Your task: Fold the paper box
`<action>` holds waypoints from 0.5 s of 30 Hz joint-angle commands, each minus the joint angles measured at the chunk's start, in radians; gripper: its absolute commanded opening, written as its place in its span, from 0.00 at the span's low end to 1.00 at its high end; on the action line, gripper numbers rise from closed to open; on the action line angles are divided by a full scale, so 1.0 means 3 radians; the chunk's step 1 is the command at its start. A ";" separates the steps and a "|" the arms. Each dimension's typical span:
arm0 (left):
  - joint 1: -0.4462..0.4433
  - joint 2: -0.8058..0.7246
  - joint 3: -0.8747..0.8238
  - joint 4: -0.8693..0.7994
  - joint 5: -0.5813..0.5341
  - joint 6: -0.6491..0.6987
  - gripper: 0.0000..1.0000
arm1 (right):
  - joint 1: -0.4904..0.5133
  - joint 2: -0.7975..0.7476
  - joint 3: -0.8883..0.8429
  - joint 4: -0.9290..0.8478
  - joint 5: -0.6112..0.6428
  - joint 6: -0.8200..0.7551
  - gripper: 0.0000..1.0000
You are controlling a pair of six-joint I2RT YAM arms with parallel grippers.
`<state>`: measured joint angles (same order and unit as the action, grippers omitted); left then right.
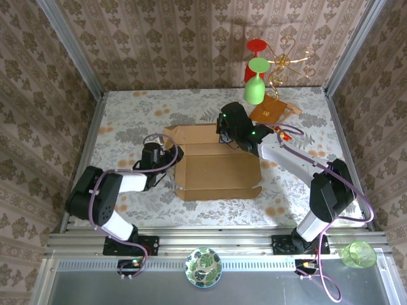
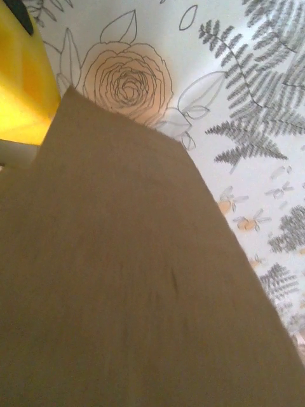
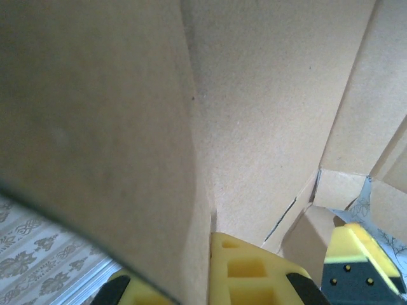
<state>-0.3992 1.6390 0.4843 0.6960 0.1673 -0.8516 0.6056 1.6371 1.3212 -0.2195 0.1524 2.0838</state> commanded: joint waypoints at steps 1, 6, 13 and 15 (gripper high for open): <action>-0.0041 0.0215 -0.0048 0.0579 -0.0106 0.0065 0.54 | -0.0019 -0.0012 0.0106 -0.0153 0.0029 0.0260 0.00; -0.0146 0.0277 -0.0044 0.0670 -0.0269 0.0161 0.55 | -0.0035 0.0018 0.0131 -0.0157 0.0012 0.0268 0.00; -0.0170 0.0469 -0.0051 0.1343 -0.0188 -0.0091 0.46 | -0.0075 0.0018 0.0071 -0.0115 -0.0002 0.0293 0.00; -0.0276 0.0420 -0.0034 0.1362 -0.0140 -0.0121 0.46 | -0.0085 0.0015 0.0050 -0.0082 -0.0002 0.0300 0.00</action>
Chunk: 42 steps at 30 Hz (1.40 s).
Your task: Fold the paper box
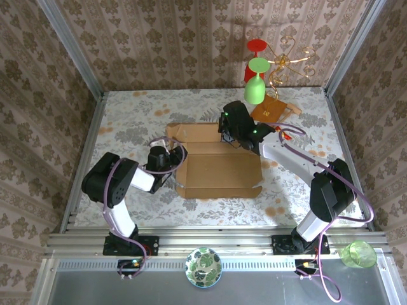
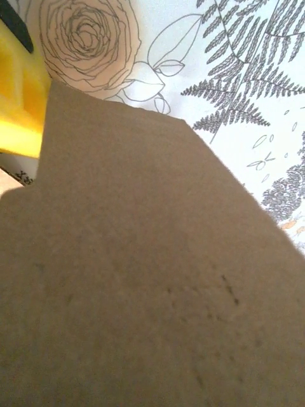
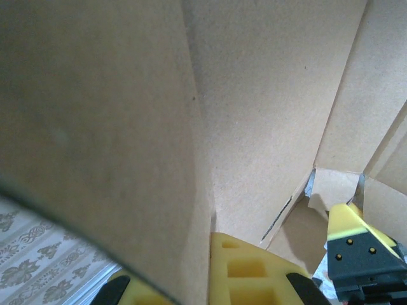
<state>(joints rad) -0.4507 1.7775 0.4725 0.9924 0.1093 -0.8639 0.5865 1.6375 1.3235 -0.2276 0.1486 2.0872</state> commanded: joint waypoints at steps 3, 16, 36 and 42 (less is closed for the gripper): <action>-0.0148 -0.0058 0.0032 0.0467 0.0194 -0.0123 0.42 | -0.0028 0.0029 0.0029 -0.0017 -0.0002 0.0294 0.00; -0.0226 -0.0130 -0.0001 0.0501 0.0520 -0.0194 0.36 | -0.0032 -0.0002 -0.0093 0.0147 0.0024 0.0242 0.00; 0.1090 -0.2973 -0.0040 -0.3069 0.0755 0.0548 0.35 | -0.0270 -0.0128 -0.0623 0.0842 -0.0163 -0.0307 0.00; 0.1354 -0.1648 0.0570 -0.2838 0.1352 0.1437 0.23 | -0.0370 -0.0087 -0.0654 0.0985 -0.0407 -0.0576 0.00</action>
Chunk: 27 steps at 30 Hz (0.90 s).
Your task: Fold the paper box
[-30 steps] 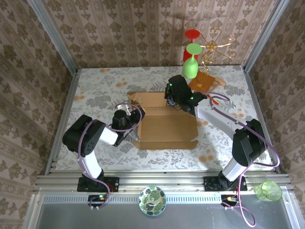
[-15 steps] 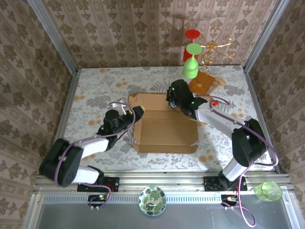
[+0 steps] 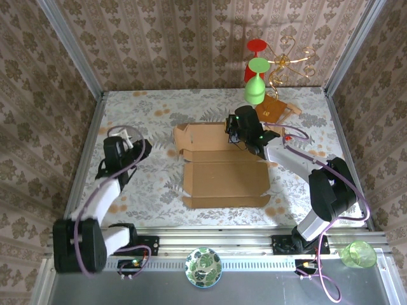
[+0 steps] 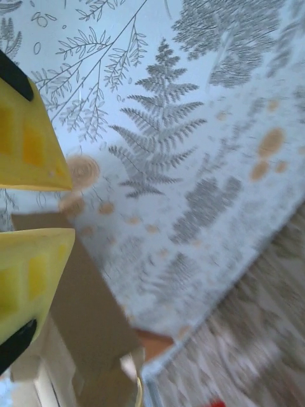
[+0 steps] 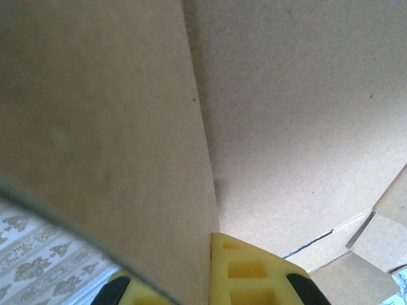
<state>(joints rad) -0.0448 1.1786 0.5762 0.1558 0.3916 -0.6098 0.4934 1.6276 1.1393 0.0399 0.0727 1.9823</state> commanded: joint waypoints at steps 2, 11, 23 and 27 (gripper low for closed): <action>-0.0013 0.0629 0.0265 0.0259 0.0513 0.0818 0.22 | -0.0085 -0.0052 -0.0063 0.0133 -0.0225 -0.0294 0.00; -0.0385 0.1290 0.0390 0.0964 0.1099 0.1681 0.27 | -0.0190 -0.0014 -0.0253 0.0415 -0.0481 -0.0410 0.00; -0.0689 0.1540 0.0436 0.1296 0.1275 0.1669 0.27 | -0.0234 0.0032 -0.0351 0.0671 -0.0515 -0.0405 0.00; -0.0805 0.1457 0.0414 0.1281 0.1208 0.1645 0.27 | -0.0242 0.0092 -0.0347 0.0794 -0.0543 -0.0398 0.00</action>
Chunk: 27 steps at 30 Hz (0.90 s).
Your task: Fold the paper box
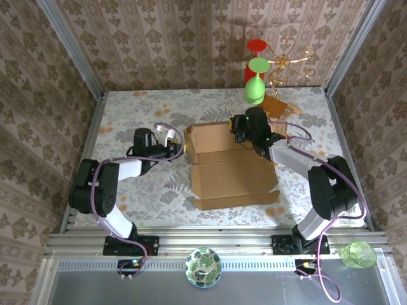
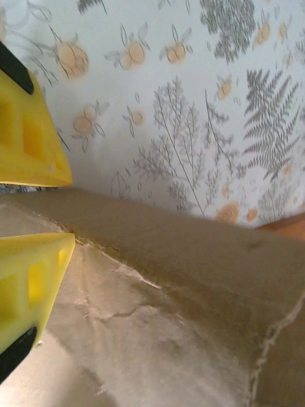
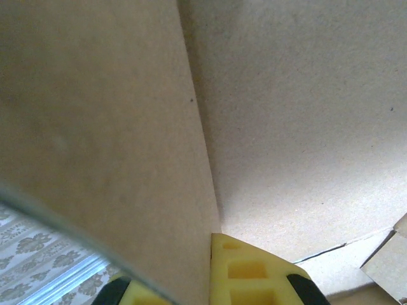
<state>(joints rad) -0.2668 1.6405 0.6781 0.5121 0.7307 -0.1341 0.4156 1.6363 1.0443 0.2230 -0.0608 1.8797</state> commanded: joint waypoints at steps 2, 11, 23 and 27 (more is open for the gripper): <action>-0.0115 -0.0117 0.0071 0.0093 0.0056 0.0048 0.28 | 0.0018 0.0079 -0.0034 0.0221 -0.0100 -0.0038 0.00; -0.0275 -0.0078 0.0168 0.0103 -0.0109 -0.0001 0.34 | 0.0011 0.0114 -0.0011 0.0239 -0.0130 -0.0023 0.00; -0.0458 -0.0057 0.0171 0.0212 -0.0495 -0.0070 0.39 | 0.0018 0.0113 -0.0082 0.0306 -0.0123 -0.0203 0.00; -0.0506 -0.0050 0.0163 0.0184 -0.0672 -0.0064 0.39 | 0.0038 0.0088 -0.0315 0.0731 0.0019 -0.0358 0.00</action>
<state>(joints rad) -0.4076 1.6257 0.7094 0.5400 0.5819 -0.1459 0.4168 1.6562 0.9981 0.3466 -0.0795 1.8305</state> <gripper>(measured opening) 0.390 0.059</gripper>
